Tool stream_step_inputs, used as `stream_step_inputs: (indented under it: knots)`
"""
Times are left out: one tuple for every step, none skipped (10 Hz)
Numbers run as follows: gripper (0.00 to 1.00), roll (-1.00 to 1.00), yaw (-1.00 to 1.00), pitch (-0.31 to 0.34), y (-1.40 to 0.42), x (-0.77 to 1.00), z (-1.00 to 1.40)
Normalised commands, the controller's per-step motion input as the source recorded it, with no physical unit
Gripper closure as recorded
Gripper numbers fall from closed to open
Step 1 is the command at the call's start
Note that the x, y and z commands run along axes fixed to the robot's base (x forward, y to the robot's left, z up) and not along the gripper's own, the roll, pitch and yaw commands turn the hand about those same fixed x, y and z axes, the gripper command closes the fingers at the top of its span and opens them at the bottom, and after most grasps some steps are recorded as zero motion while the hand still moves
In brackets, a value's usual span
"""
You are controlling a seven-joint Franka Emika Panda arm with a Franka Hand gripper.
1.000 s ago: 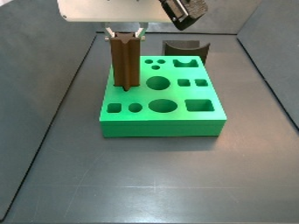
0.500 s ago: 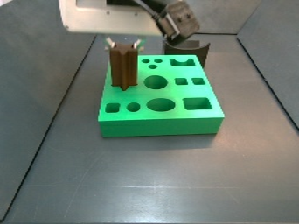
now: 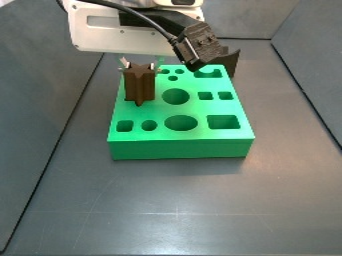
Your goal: Insert the star object.
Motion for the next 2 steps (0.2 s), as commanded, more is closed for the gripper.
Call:
stream_step_inputs:
  knots:
    - [1.0, 0.07, 0.0, -0.036, 0.11, -0.1, -0.01]
    - [1.0, 0.0, 0.0, 0.0, 0.0, 0.0, 0.0]
